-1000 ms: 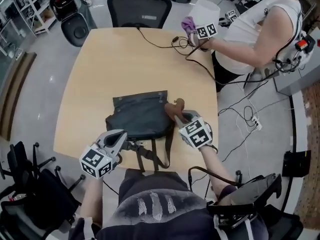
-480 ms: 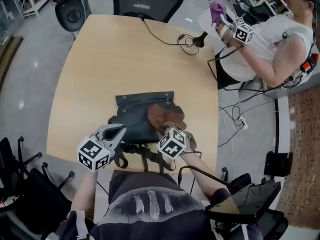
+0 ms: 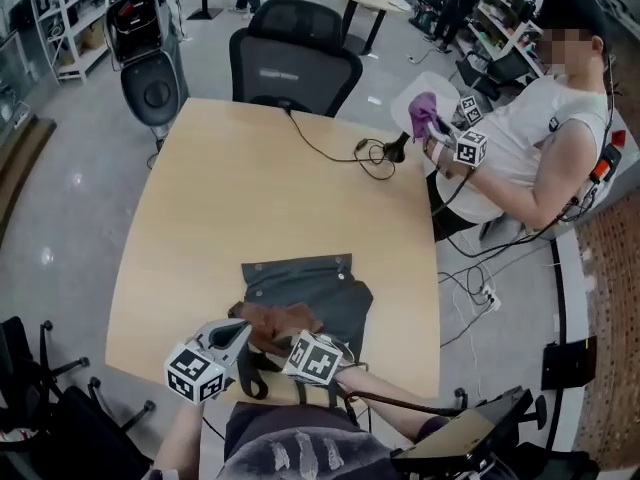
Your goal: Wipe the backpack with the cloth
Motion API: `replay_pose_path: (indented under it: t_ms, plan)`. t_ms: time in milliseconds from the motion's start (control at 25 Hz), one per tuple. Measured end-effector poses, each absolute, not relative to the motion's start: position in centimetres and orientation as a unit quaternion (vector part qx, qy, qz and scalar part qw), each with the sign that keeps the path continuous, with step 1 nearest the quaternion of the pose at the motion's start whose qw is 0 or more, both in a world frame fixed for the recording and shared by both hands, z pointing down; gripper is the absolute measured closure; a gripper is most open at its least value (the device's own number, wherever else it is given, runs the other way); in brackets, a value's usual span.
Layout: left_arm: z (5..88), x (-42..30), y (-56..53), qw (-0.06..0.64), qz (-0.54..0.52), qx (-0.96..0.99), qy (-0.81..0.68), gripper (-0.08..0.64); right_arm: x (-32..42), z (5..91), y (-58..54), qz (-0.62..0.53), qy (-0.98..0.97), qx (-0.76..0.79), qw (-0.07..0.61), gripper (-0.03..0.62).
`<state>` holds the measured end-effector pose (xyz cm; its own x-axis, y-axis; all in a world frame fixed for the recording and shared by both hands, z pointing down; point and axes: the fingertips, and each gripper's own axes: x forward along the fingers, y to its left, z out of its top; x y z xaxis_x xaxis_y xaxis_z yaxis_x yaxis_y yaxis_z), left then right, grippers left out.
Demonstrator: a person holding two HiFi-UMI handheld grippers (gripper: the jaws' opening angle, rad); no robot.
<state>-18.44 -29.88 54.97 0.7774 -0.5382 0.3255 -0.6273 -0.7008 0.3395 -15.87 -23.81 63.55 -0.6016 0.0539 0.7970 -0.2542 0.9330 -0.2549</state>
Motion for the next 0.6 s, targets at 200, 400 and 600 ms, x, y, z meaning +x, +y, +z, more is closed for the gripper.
replay_pose_path:
  t_ms: [200, 400, 600]
  plan:
    - [53.2, -21.1, -30.5, 0.199, 0.091, 0.905, -0.364, 0.554, -18.2, 58.1, -25.4, 0.318, -0.908, 0.032, 0.272, 0.560]
    - [52.7, -24.0, -30.5, 0.192, 0.083, 0.889, -0.408, 0.554, -18.1, 52.4, -29.2, 0.432, -0.896, 0.011, 0.104, 0.560]
    - [52.7, -23.6, -28.6, 0.203, 0.069, 0.884, -0.417, 0.554, -16.9, 56.4, -31.7, 0.513, -0.851, 0.073, 0.087, 0.560]
